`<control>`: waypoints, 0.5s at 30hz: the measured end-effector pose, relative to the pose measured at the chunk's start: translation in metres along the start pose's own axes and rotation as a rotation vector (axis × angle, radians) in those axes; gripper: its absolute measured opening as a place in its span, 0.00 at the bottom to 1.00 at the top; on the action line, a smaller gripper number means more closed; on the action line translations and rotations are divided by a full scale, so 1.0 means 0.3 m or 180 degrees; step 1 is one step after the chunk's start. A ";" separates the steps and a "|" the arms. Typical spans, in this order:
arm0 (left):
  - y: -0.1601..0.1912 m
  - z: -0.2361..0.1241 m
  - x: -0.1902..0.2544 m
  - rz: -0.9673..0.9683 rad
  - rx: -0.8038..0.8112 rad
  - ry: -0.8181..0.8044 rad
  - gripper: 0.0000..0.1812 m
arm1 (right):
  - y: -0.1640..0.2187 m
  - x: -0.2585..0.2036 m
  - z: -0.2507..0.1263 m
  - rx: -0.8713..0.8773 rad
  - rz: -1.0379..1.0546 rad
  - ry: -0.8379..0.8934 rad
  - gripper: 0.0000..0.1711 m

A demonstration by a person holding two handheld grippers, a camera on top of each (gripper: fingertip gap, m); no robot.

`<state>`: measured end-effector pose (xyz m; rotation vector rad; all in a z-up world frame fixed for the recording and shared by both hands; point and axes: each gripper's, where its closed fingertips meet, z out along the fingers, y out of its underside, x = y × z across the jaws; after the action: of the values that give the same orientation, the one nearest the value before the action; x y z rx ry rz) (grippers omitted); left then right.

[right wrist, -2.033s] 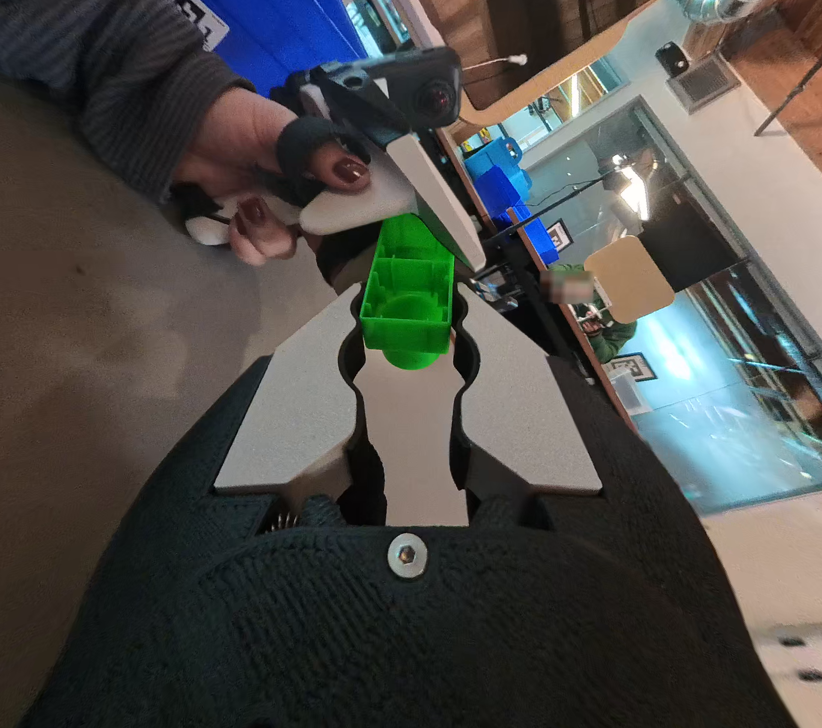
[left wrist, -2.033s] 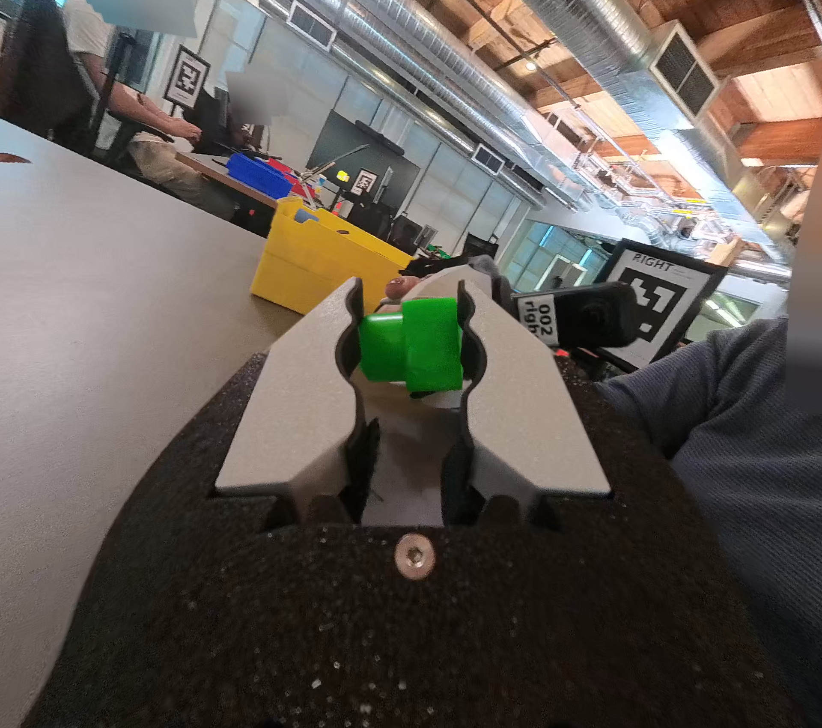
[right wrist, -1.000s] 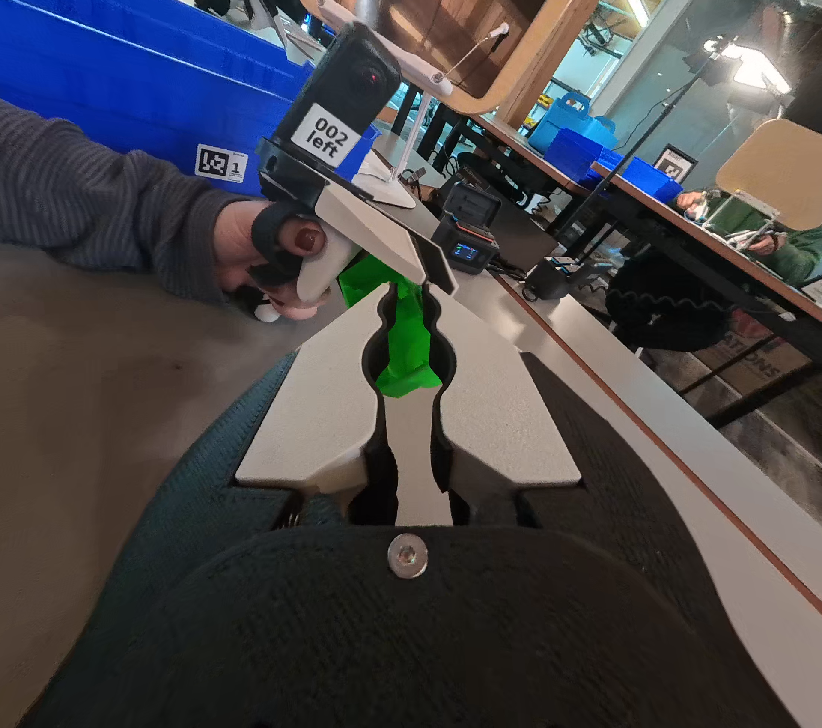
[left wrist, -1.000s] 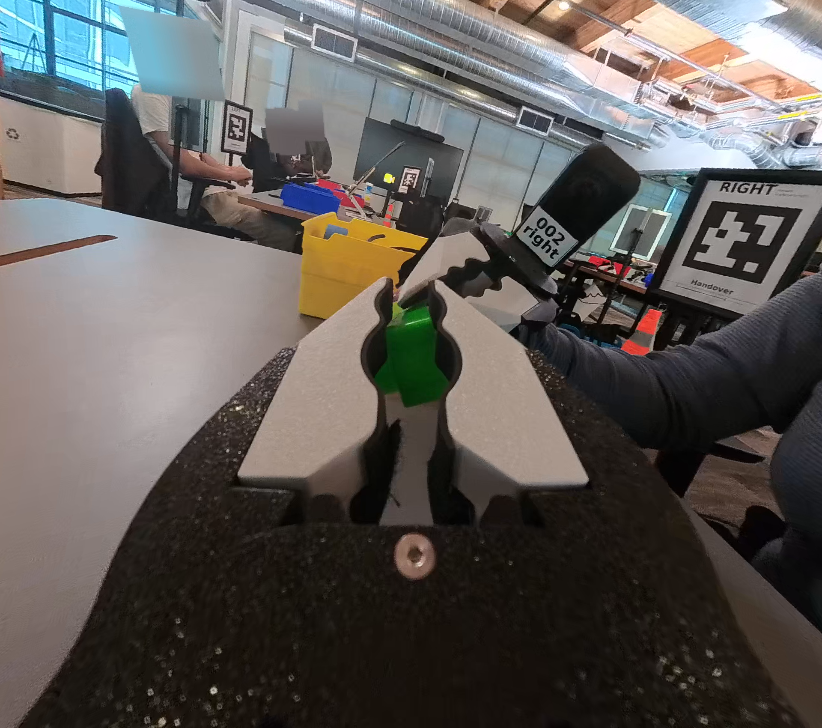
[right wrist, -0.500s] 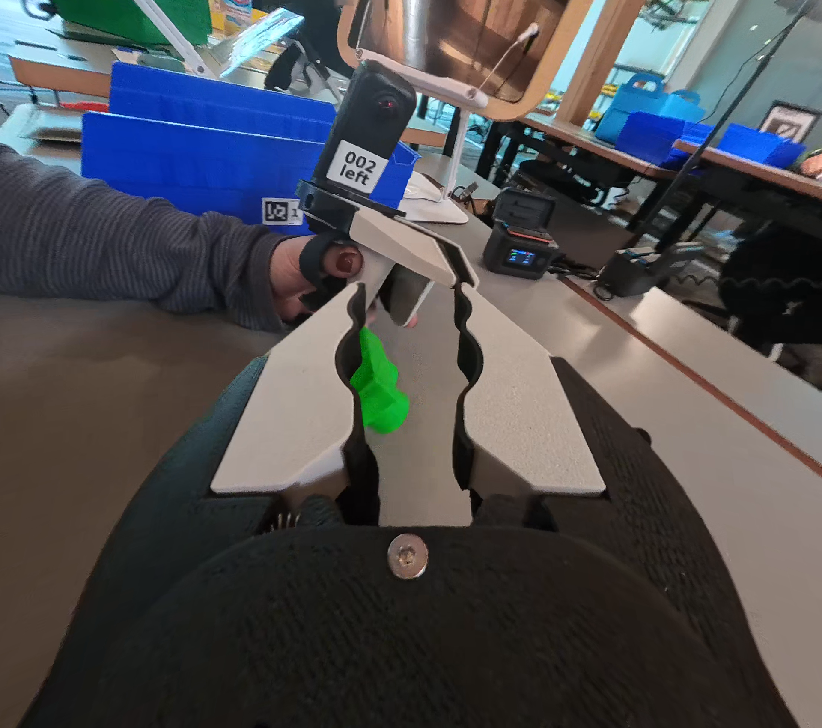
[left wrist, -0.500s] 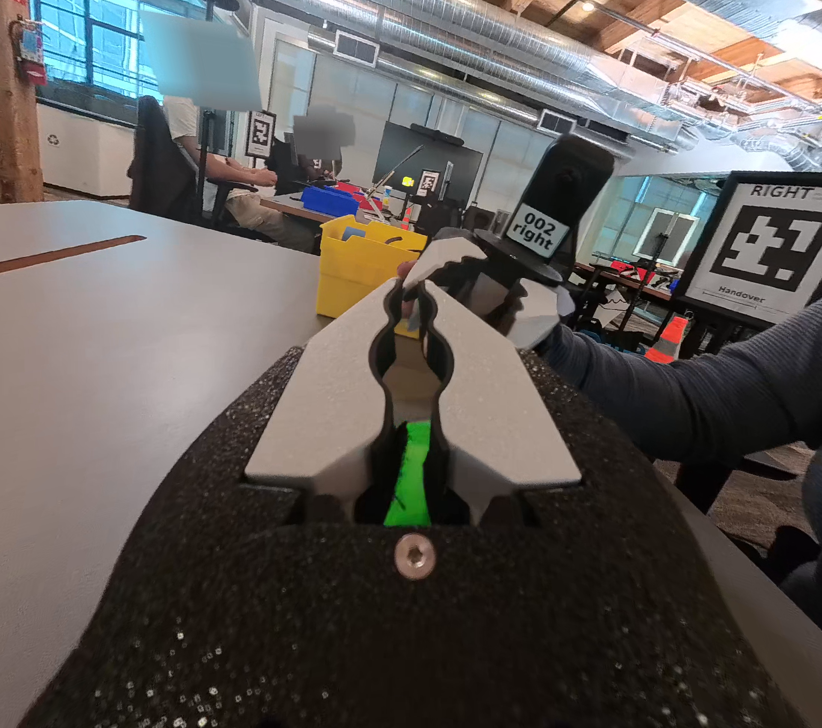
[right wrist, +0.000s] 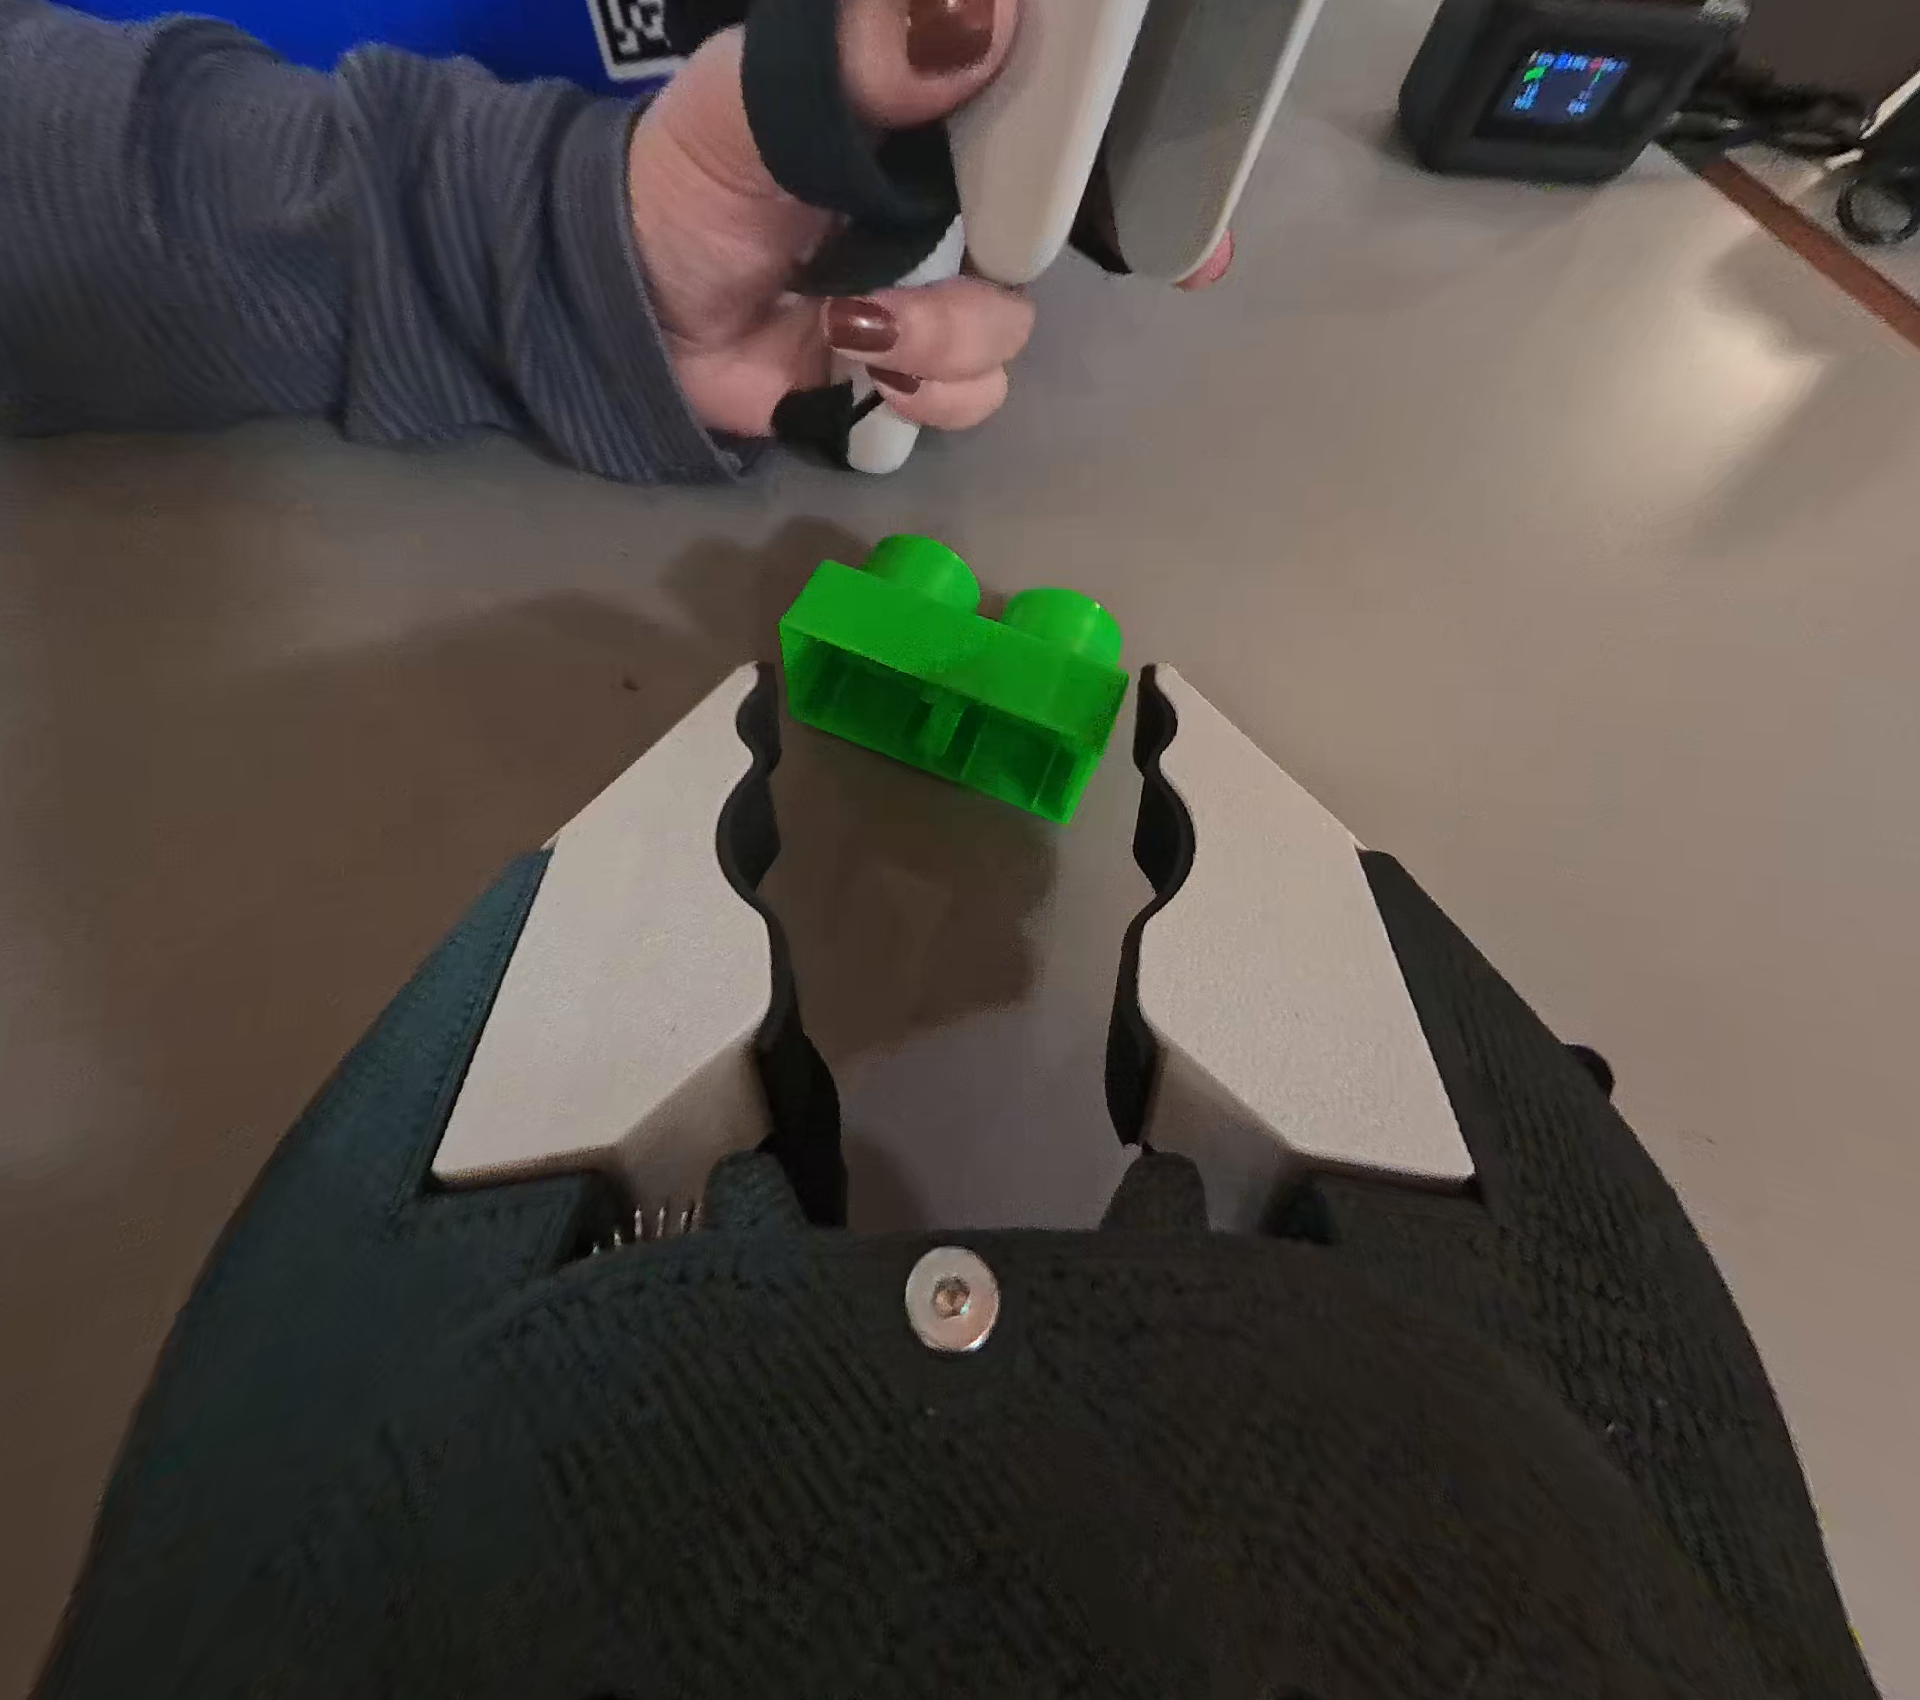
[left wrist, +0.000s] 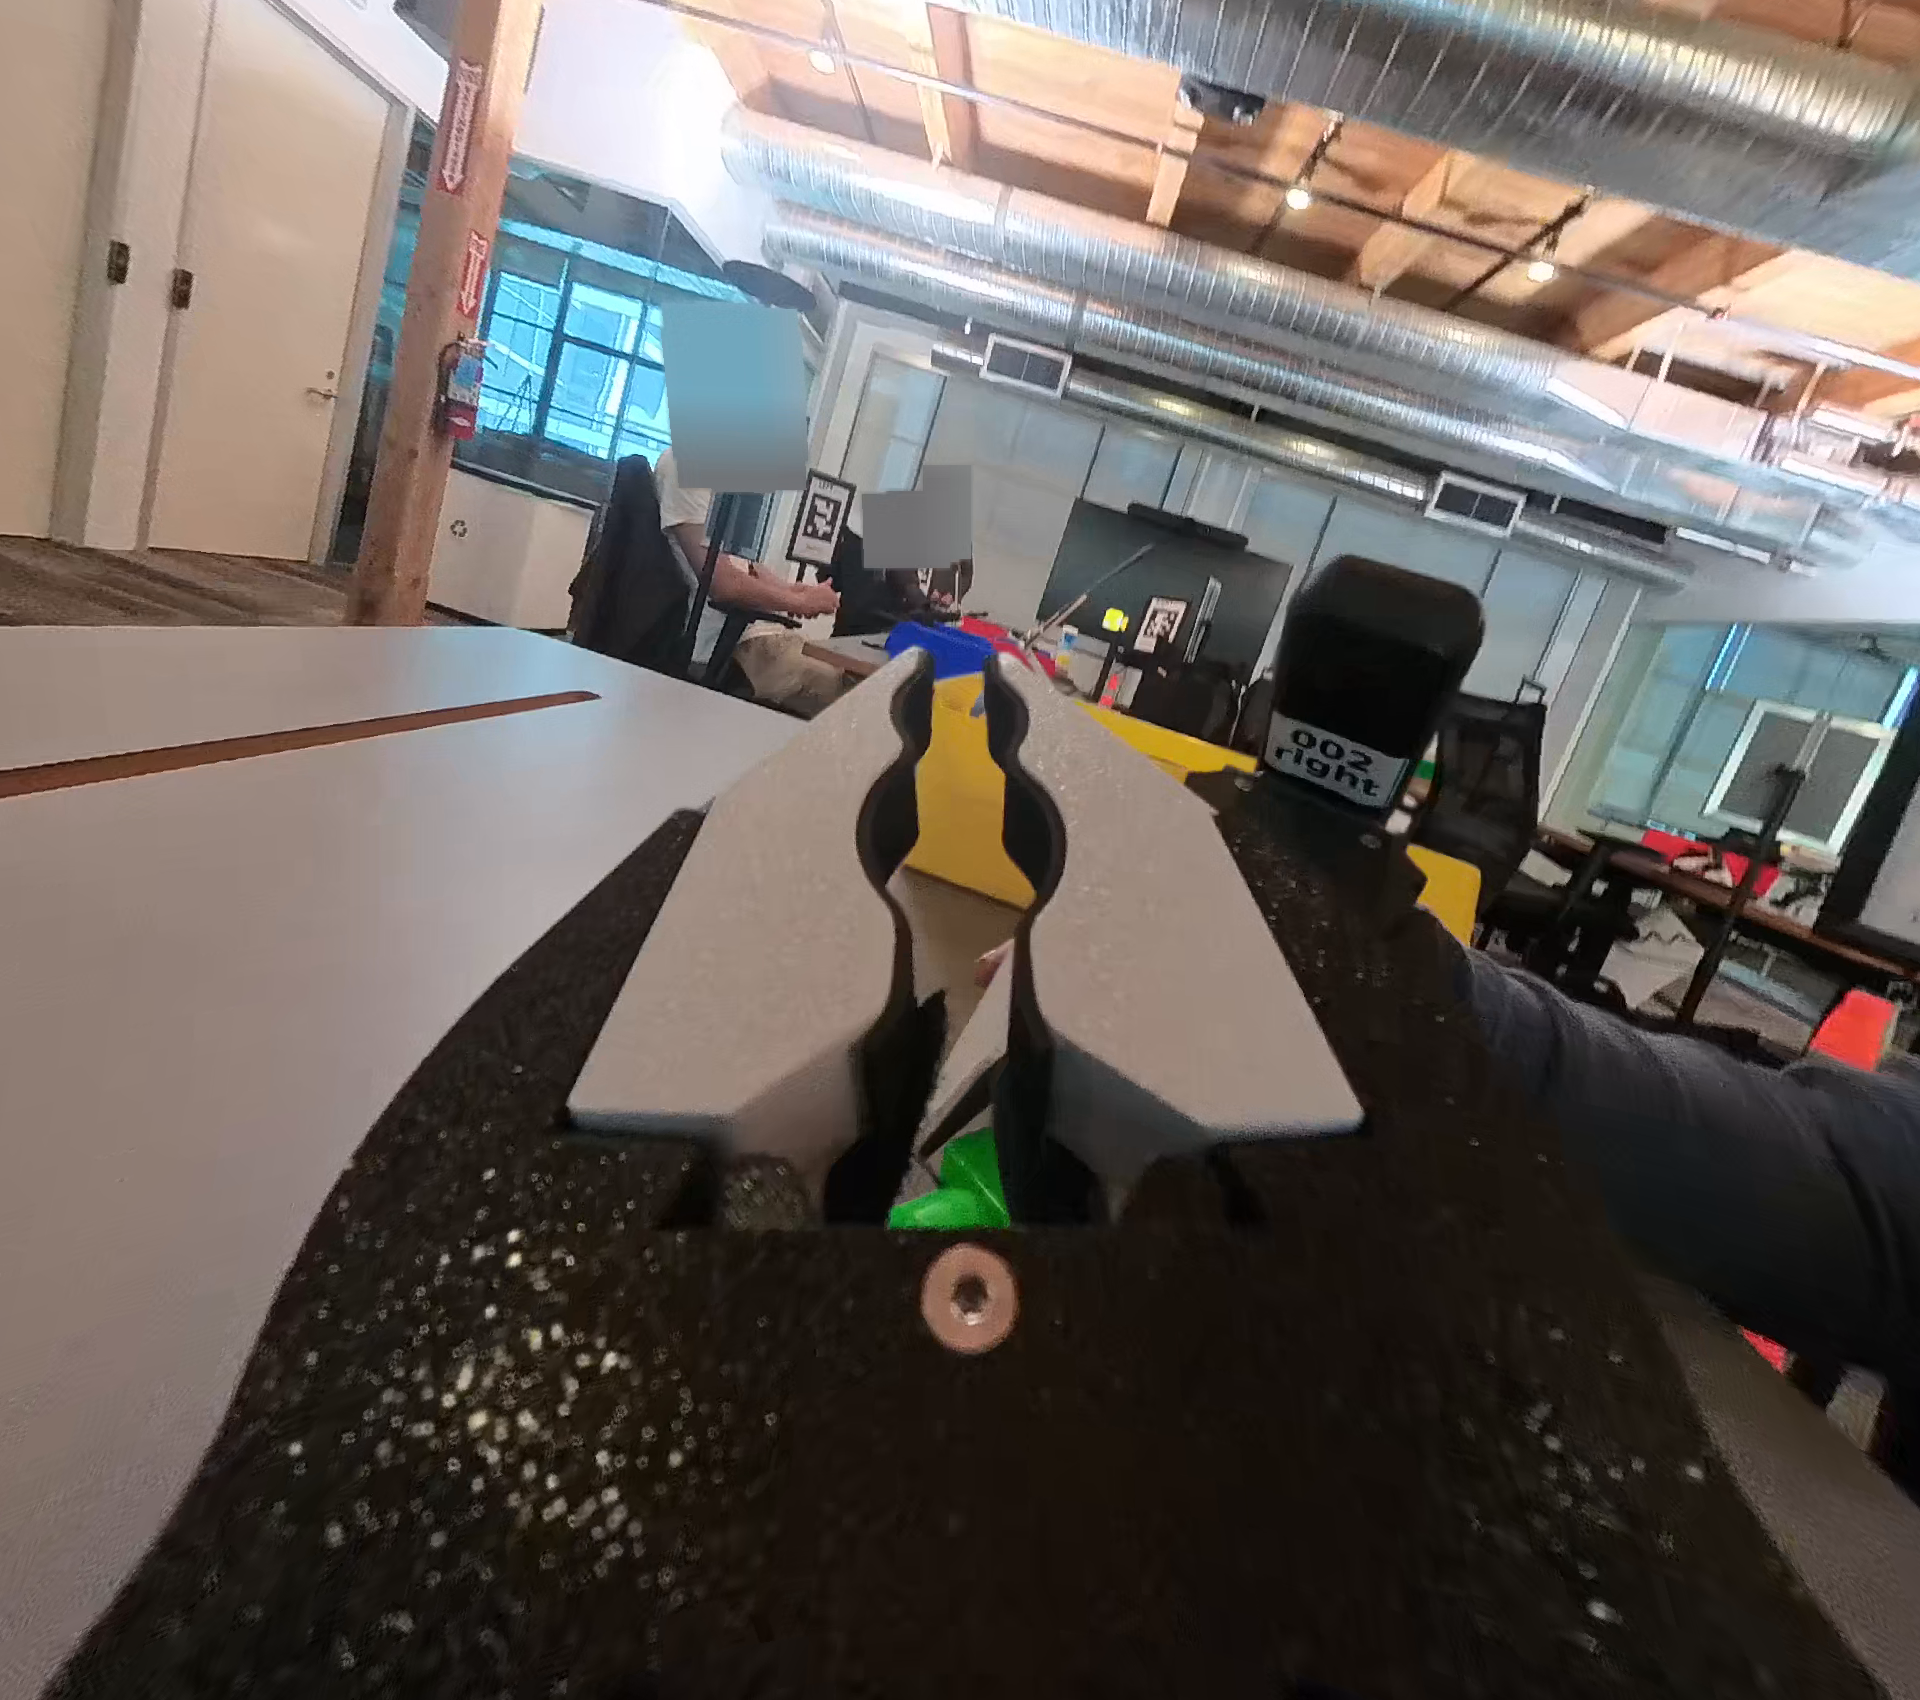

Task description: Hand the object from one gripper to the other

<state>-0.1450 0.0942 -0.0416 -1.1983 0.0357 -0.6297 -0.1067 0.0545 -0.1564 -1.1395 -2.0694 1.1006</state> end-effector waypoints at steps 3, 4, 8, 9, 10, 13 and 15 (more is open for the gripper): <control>0.020 0.010 0.013 0.0084 -0.0115 0.0032 0.05 | 0.032 0.009 0.023 -0.0215 0.0005 0.0073 0.37; 0.022 0.011 0.014 0.0098 -0.0123 0.0034 0.05 | 0.035 0.010 0.025 -0.0244 -0.0024 0.0100 0.35; 0.012 0.006 0.008 0.0049 -0.0067 0.0027 0.05 | 0.032 0.028 0.012 -0.0193 -0.0046 0.0187 0.30; 0.010 0.005 0.007 0.0030 -0.0054 0.0029 0.05 | 0.028 0.036 0.008 -0.0151 -0.0015 0.0208 0.27; 0.009 0.005 0.007 0.0016 -0.0050 0.0034 0.05 | 0.023 0.040 0.004 -0.0111 0.0009 0.0215 0.23; 0.013 0.006 0.008 0.0019 -0.0067 0.0043 0.06 | 0.015 0.051 0.002 -0.0059 -0.0003 0.0276 0.21; 0.014 0.007 0.009 0.0033 -0.0075 0.0041 0.06 | 0.011 0.058 0.001 -0.0042 -0.0067 0.0348 0.21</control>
<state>-0.1403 0.0955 -0.0436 -1.2160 0.0603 -0.6297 -0.1144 0.0705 -0.1582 -1.1556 -2.0024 0.9938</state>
